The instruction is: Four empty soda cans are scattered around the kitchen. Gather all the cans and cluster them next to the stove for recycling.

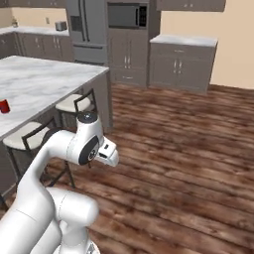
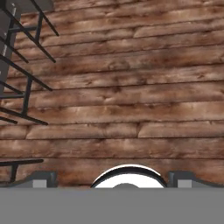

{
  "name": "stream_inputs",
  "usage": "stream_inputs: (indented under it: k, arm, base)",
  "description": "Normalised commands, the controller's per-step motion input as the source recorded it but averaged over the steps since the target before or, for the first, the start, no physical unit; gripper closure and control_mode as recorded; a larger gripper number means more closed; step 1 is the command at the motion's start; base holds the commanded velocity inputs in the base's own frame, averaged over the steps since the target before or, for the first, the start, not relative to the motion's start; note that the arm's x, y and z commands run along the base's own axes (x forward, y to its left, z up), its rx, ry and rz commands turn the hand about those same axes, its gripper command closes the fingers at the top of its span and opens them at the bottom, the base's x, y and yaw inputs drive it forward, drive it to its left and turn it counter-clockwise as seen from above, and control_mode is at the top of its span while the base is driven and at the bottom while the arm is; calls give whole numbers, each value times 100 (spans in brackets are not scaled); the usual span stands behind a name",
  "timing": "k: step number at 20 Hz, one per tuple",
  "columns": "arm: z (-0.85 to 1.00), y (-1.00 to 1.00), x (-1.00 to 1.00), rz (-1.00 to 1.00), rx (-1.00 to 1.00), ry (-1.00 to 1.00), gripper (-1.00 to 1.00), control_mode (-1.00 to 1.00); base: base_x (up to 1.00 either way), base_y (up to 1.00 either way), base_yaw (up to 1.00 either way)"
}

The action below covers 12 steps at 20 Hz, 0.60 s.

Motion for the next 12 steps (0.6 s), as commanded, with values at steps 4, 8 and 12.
stream_inputs:
  k: [4,8,12]
  arm:
    - [0,0,0,0,0,0,-100,100]
    - [0,0,0,0,0,0,-100,100]
    - [0,0,0,0,0,0,-100,100]
  base:
    - [37,-1,40]
    - [40,-25,33]
    - [36,-20,41]
